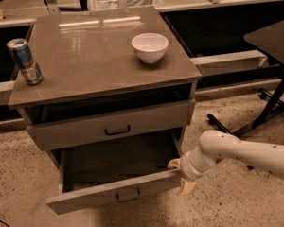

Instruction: Open middle drawer

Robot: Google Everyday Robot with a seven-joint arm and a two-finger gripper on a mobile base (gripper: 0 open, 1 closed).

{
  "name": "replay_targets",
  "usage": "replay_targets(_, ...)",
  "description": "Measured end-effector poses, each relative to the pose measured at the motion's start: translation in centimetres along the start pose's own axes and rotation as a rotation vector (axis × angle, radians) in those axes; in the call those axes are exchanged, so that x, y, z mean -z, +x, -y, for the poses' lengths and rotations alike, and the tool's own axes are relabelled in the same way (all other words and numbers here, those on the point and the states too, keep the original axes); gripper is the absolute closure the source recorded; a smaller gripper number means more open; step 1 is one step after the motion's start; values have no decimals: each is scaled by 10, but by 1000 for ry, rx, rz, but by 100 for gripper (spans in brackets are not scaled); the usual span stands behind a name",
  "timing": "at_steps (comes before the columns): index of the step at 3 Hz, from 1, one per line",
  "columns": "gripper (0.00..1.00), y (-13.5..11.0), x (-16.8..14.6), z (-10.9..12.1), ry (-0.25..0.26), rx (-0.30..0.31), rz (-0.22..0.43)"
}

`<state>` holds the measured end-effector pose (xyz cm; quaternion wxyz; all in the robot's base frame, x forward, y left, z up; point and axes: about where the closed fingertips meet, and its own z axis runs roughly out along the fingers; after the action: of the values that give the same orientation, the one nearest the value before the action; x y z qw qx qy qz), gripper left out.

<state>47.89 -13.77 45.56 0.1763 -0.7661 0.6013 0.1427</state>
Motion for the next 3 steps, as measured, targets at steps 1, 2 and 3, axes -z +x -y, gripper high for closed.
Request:
replay_targets(1, 31, -15, 11, 19, 41, 53, 6)
replay_targets(2, 32, -29, 29, 40, 96, 101, -1)
replay_targets(3, 32, -41, 43, 58, 133, 126, -11)
